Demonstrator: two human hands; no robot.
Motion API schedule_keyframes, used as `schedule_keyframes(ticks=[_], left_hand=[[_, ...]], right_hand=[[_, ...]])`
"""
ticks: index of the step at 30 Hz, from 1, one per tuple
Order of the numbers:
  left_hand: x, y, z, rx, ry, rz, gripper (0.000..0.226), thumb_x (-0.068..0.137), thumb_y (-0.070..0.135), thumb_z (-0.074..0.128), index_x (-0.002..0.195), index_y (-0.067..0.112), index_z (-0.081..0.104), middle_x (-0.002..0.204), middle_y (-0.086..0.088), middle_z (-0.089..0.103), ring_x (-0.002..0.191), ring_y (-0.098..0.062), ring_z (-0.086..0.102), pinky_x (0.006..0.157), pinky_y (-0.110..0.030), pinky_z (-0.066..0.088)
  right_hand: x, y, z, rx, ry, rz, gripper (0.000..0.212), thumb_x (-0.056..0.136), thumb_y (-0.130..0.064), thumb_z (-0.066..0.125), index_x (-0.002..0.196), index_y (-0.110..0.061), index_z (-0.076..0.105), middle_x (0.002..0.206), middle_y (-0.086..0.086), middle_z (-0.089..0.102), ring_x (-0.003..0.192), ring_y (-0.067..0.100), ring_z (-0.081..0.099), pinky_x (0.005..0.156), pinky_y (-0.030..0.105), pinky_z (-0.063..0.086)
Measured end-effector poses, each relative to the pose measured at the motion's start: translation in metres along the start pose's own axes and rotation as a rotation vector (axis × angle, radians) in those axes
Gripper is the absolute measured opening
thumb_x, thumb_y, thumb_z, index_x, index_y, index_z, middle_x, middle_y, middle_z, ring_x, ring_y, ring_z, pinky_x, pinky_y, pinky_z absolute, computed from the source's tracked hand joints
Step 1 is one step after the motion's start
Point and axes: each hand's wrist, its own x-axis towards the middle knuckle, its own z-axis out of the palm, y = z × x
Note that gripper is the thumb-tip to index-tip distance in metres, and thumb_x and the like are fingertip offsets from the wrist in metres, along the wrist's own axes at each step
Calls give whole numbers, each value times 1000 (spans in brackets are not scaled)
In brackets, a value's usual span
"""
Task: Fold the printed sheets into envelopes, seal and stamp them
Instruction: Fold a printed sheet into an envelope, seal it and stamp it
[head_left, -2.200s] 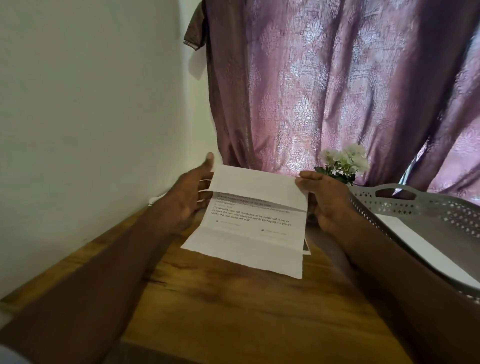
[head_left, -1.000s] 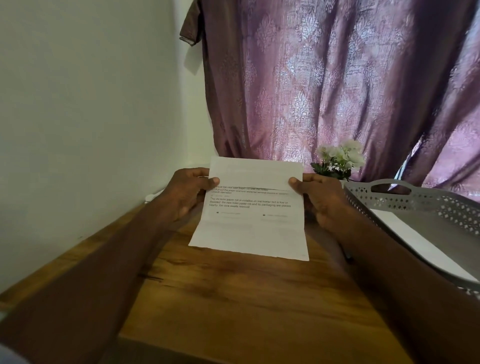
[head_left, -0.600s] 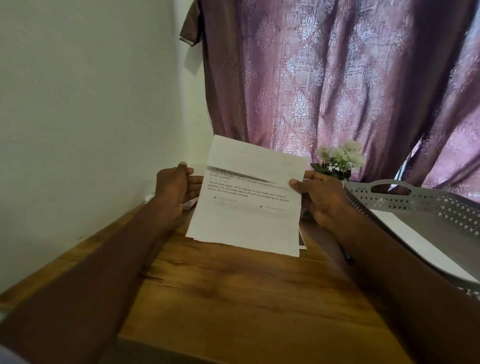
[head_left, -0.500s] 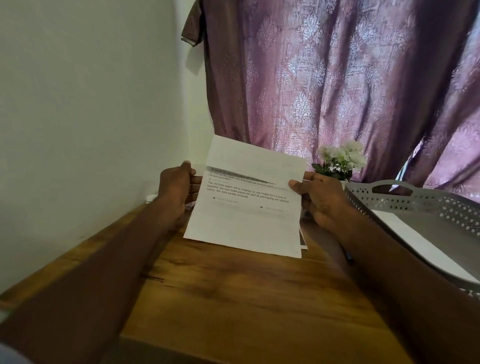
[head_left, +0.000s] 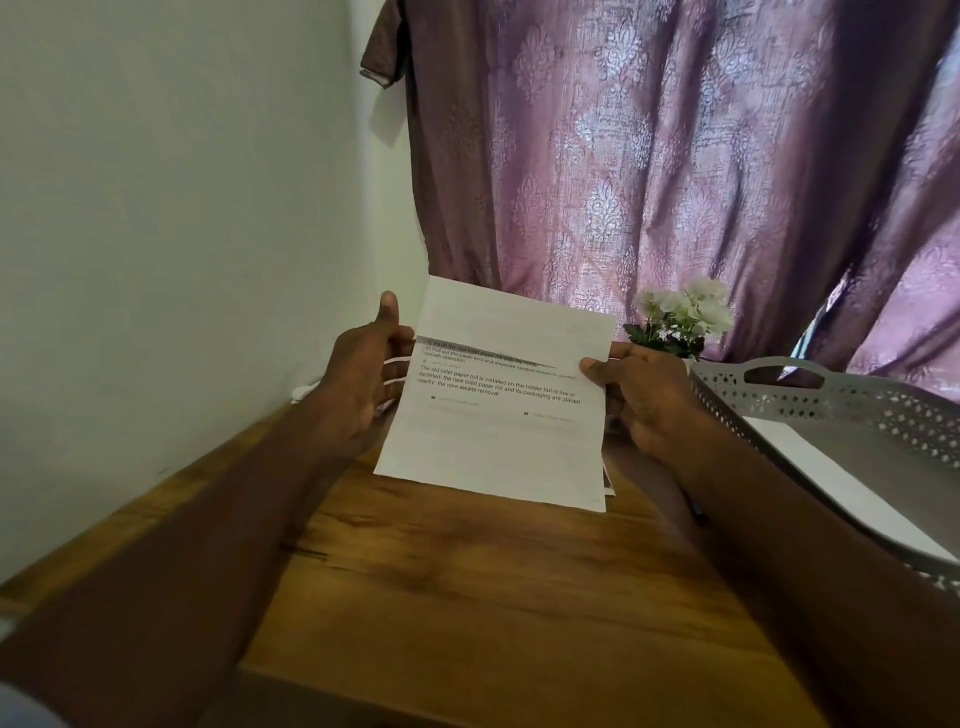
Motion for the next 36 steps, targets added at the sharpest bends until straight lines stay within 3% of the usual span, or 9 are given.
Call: schedule_keyframes(ticks=[4, 8, 11, 15, 18, 23, 27, 32, 36], left_hand=[[-3, -1, 1, 52, -169, -16, 73, 77, 82, 64, 118, 22, 73, 106, -3, 81, 93, -27, 80, 73, -41, 64], [-3, -8, 3, 26, -193, 70, 29, 90, 27, 81, 112, 10, 77, 108, -13, 80, 89, -30, 80, 65, -36, 64], [0, -11, 3, 22, -162, 84, 16, 93, 12, 76, 109, 9, 77, 102, -11, 81, 86, -27, 80, 62, -32, 63], [4, -12, 1, 30, -134, 105, 18, 95, 8, 73, 112, 16, 74, 100, -6, 82, 83, -24, 80, 56, -27, 60], [7, -11, -2, 2, -106, 124, 20, 92, 7, 76, 108, 18, 73, 97, -8, 82, 80, -24, 80, 52, -29, 59], [14, -13, -7, 11, -21, 114, 20, 95, 5, 70, 94, 22, 79, 86, -6, 81, 82, -31, 74, 75, -44, 50], [14, -13, -4, -40, 23, 21, 26, 100, 19, 61, 88, 29, 83, 94, -4, 80, 95, -30, 75, 63, -29, 57], [13, -10, -6, -92, -23, -75, 22, 93, 24, 64, 104, 14, 80, 101, -9, 81, 91, -30, 78, 66, -33, 63], [12, -10, -3, -52, -4, -25, 19, 92, 26, 75, 110, 18, 78, 97, -2, 82, 101, -27, 74, 77, -35, 59]], right_hand=[[1, 1, 0, -24, 5, -15, 26, 90, 5, 70, 116, 0, 68, 106, 18, 77, 91, 34, 77, 64, 37, 61], [1, 2, 0, -95, 11, -34, 23, 90, 4, 72, 112, -3, 69, 101, 16, 78, 86, 35, 77, 83, 58, 61], [0, 2, 1, -109, -4, -54, 22, 89, 5, 72, 109, -5, 70, 102, 15, 78, 86, 33, 78, 73, 48, 64], [3, 2, 1, -122, 18, -101, 24, 89, 12, 68, 105, -5, 70, 103, 15, 77, 89, 34, 77, 65, 36, 63], [6, 3, 0, -103, 20, -92, 21, 89, 14, 65, 102, -1, 71, 102, 15, 78, 92, 33, 77, 78, 42, 65], [7, 6, 1, -105, -3, -70, 24, 91, 11, 61, 89, -8, 75, 102, 18, 77, 86, 31, 76, 69, 34, 61], [9, 7, -1, -133, 20, -44, 31, 99, 3, 51, 97, -10, 79, 106, 15, 77, 85, 31, 73, 62, 32, 58], [6, 3, 2, -74, 22, 33, 24, 88, -10, 65, 107, -5, 78, 108, 15, 77, 96, 34, 74, 92, 50, 60], [2, 2, 1, -55, 2, 17, 26, 87, -14, 71, 110, -4, 75, 103, 14, 79, 89, 30, 76, 88, 50, 62]])
